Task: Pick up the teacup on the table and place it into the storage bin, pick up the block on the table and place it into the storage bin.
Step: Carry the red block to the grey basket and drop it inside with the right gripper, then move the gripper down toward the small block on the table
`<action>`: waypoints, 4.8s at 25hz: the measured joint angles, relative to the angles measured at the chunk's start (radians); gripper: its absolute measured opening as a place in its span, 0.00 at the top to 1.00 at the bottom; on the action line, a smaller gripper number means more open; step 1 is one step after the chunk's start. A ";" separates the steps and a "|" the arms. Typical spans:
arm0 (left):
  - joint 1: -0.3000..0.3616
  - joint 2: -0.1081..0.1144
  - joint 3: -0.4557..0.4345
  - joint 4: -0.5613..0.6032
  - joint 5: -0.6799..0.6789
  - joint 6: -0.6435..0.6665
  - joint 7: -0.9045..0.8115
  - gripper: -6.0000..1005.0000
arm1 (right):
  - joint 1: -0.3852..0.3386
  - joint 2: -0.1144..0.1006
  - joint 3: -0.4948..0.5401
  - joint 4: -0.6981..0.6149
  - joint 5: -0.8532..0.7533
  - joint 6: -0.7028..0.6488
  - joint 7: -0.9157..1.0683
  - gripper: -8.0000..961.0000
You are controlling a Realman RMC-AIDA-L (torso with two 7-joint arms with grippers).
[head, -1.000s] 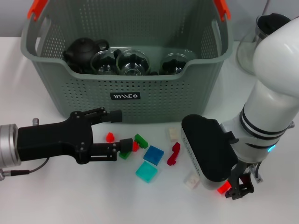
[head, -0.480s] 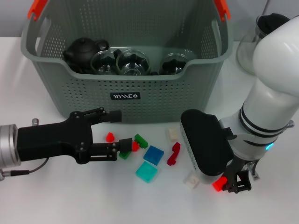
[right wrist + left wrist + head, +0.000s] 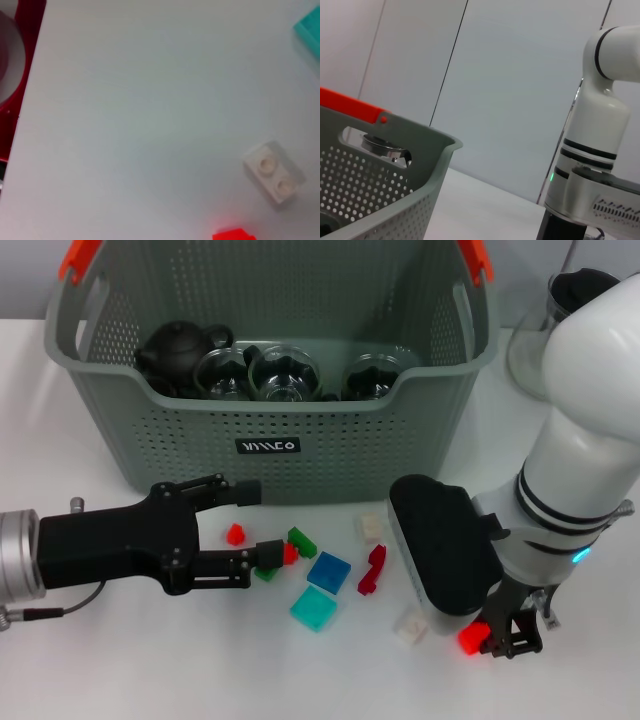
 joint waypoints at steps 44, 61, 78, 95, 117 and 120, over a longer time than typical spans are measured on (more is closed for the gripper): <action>0.026 0.041 0.001 0.034 0.049 -0.001 0.070 0.13 | 0.158 -0.022 0.737 -0.122 0.275 0.244 0.124 0.73; 0.002 0.049 0.007 0.034 0.049 -0.008 0.081 0.13 | 0.282 -0.021 0.735 0.271 0.274 0.425 0.110 0.71; 0.006 0.049 0.003 0.033 0.051 0.001 0.081 0.13 | 0.258 -0.018 0.729 0.199 0.290 0.431 0.105 0.47; 0.007 0.049 0.002 0.031 0.053 -0.005 0.081 0.13 | -0.012 -0.043 0.737 -0.308 0.400 -0.206 0.076 0.02; 0.001 0.050 0.003 0.033 0.061 -0.017 0.137 0.13 | -0.050 -0.006 0.411 -0.221 0.125 -0.252 0.624 0.02; 0.004 0.050 0.002 0.034 0.061 -0.013 0.152 0.13 | -0.042 -0.005 0.350 -0.195 0.096 -0.223 0.678 0.02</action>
